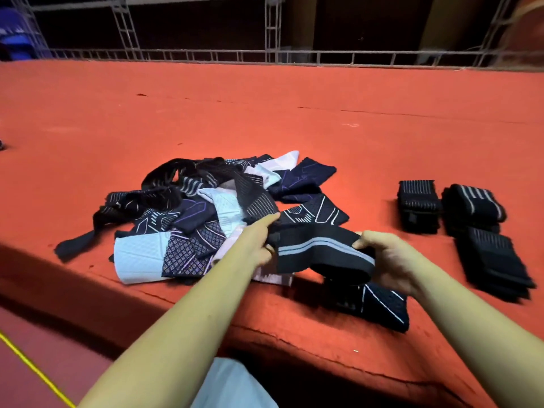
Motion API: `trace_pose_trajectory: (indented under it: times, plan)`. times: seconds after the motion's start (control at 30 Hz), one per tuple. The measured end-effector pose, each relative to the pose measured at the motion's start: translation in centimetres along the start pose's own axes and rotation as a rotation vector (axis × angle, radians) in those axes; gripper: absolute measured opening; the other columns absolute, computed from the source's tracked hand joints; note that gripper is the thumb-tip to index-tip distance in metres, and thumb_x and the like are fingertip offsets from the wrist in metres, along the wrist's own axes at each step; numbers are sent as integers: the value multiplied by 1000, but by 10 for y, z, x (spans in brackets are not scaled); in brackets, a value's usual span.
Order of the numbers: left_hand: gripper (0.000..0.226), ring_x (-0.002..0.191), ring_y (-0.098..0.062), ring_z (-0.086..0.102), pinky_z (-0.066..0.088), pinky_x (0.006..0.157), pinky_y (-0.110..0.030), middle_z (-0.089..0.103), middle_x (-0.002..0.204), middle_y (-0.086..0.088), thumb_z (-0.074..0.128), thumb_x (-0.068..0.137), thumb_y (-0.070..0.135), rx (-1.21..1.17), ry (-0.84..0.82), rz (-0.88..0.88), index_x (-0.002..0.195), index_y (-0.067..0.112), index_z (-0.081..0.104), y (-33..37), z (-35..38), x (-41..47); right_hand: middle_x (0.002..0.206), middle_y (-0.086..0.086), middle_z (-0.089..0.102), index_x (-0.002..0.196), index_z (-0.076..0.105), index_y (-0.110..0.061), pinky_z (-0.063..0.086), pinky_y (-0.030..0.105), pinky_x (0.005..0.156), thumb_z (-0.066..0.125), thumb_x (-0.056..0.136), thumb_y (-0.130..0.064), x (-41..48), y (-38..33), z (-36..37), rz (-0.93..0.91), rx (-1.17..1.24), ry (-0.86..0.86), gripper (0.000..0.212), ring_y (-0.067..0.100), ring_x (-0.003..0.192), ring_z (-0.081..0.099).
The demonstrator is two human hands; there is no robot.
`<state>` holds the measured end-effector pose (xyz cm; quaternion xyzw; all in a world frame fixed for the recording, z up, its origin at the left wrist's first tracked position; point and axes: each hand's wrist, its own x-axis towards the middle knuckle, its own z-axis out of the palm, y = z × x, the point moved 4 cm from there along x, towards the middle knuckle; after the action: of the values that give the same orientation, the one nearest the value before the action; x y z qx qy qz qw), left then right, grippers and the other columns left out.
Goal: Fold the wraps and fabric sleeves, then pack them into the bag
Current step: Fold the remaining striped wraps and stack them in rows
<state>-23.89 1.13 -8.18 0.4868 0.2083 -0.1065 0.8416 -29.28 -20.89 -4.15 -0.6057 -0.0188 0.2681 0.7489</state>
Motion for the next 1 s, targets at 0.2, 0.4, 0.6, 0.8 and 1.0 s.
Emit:
trace_pose_trajectory:
  times: [0.2, 0.4, 0.6, 0.8, 1.0]
  plan:
    - [22, 75, -20, 74, 60, 69, -28, 76, 86, -13, 54, 96, 5, 116, -177, 149, 90, 0, 74, 0, 28, -15, 114, 21, 70, 106, 61, -6, 55, 36, 86, 80, 77, -26, -8, -6, -19, 88, -229, -47, 39, 32, 101, 69]
    - [23, 104, -28, 68, 52, 100, -41, 71, 113, -19, 59, 97, 12, 306, -362, 265, 114, 0, 69, -10, 56, -38, 97, 10, 72, 100, 66, -9, 56, 36, 80, 57, 92, -50, 15, -17, 2, 68, -231, 137, 43, 25, 84, 68]
    - [40, 112, -34, 66, 49, 104, -46, 70, 117, -20, 64, 94, 31, 162, -308, 154, 120, 0, 68, -19, 53, -38, 88, 17, 55, 72, 51, -17, 39, 29, 60, 62, 94, -12, 22, -17, 13, -36, -312, 124, 26, 24, 75, 52]
    - [54, 112, -35, 66, 55, 90, -45, 68, 121, -22, 48, 101, 45, -95, -152, -179, 127, -1, 62, -33, 43, -20, 79, 13, 50, 70, 51, -17, 32, 30, 59, 65, 84, -10, 15, -14, 16, -23, -398, 30, 21, 21, 70, 46]
    - [24, 89, -27, 70, 59, 75, -41, 71, 113, -16, 54, 100, 12, 85, 56, 2, 120, 2, 62, -29, 34, 0, 87, 22, 54, 72, 54, -12, 37, 32, 61, 60, 87, -1, 12, -12, 7, -24, -288, 111, 20, 29, 78, 50]
